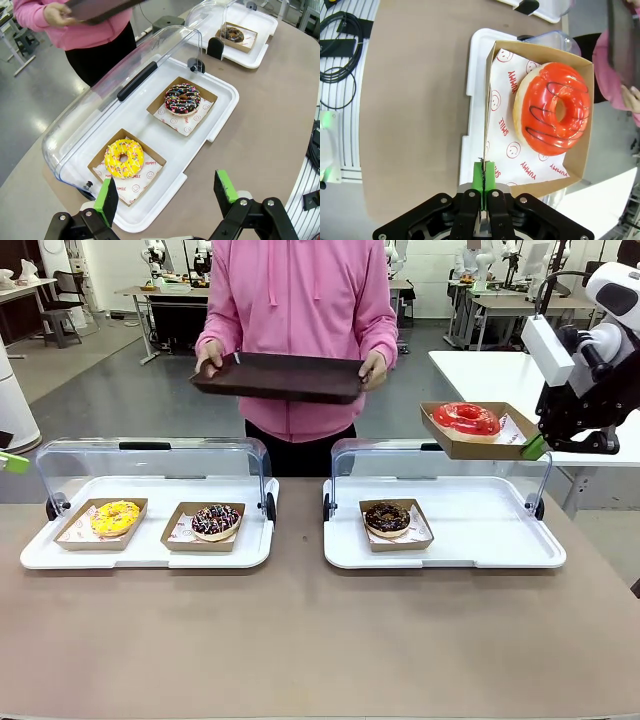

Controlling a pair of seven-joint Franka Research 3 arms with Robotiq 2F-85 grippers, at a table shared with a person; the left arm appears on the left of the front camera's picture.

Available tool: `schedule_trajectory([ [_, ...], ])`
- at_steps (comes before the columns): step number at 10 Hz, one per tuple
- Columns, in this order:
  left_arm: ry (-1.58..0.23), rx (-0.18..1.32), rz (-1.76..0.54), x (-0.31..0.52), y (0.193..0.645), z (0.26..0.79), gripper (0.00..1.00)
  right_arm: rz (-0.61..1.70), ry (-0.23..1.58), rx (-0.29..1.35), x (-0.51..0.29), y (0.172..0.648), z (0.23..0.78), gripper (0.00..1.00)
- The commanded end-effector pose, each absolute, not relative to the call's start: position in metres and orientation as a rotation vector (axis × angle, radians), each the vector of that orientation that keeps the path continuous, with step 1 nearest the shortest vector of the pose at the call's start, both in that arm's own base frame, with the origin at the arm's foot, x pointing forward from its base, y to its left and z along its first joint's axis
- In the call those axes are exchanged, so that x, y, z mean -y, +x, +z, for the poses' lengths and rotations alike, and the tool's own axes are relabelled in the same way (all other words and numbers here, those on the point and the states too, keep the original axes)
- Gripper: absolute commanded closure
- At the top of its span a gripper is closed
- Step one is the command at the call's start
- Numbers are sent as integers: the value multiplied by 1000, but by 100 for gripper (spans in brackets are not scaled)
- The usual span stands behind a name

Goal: Provide the desired donut to the person.
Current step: Place the picked Paper togo box onto the Handle tray extended by the person.

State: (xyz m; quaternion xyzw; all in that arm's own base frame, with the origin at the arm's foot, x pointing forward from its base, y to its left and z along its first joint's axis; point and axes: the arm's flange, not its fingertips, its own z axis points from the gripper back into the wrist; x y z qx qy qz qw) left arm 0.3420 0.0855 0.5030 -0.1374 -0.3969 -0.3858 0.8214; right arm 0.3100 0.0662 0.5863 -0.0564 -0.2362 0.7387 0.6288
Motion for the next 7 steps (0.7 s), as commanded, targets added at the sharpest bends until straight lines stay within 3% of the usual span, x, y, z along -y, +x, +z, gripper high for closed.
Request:
schedule_trajectory([
  [1, -299, 852, -834, -88, 342, 501, 0, 1684, -147, 518, -65, 308, 583, 100],
  [7, -299, 852, -834, -88, 342, 501, 0, 1684, -147, 518, -65, 308, 583, 100],
])
